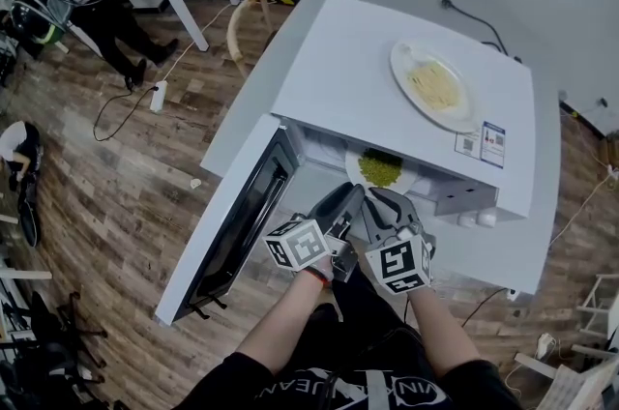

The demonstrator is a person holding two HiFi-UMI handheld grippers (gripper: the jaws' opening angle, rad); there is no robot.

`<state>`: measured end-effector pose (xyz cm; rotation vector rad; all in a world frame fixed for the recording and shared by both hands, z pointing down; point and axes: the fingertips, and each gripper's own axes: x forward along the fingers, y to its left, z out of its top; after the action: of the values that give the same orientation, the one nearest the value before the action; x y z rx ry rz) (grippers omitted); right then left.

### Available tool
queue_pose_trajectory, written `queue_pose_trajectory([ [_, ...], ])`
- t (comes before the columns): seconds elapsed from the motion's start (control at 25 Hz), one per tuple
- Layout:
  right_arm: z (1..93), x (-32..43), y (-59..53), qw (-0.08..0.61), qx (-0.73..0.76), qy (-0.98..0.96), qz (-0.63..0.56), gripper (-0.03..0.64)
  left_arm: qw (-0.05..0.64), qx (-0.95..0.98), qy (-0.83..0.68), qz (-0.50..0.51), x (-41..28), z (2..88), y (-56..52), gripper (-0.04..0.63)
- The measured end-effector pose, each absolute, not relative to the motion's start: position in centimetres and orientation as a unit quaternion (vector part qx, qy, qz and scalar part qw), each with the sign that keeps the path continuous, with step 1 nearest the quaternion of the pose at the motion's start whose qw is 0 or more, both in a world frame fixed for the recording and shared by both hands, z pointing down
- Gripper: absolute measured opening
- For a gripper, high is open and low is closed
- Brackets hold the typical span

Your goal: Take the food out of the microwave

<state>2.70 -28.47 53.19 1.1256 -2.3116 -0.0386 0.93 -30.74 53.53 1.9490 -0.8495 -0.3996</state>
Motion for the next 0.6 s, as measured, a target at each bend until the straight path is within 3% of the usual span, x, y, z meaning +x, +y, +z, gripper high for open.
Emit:
queue_pose_trajectory([
  [0.6,52.7,2.3,-27.1,0.262,0.391,-0.882,-0.011,0.064,0.530,0.762,-0.298,-0.222,1.9,53.7,-30.3,0.122],
])
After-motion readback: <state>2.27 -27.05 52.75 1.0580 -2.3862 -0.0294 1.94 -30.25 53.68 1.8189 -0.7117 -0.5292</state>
